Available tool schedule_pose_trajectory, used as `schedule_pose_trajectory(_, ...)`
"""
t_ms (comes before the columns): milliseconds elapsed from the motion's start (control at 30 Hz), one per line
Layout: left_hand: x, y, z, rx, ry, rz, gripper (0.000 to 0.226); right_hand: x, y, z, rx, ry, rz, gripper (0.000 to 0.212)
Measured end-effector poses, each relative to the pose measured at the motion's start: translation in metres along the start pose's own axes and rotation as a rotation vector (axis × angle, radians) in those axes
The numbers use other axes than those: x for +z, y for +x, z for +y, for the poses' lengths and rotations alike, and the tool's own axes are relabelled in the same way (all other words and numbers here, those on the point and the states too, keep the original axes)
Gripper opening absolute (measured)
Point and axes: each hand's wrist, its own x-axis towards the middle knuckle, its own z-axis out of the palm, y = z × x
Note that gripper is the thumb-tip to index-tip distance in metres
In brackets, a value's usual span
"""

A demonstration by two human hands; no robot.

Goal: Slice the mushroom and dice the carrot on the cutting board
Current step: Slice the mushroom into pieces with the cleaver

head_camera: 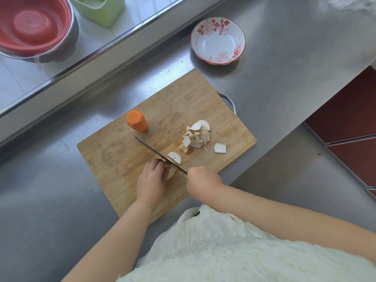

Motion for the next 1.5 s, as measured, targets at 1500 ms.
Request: schedule_pose_trajectory(1500,-0.006,-0.005,0.008,-0.041,-0.022,0.066,0.004,0.010,0.010,-0.007,0.084,0.060,0.004,0.021)
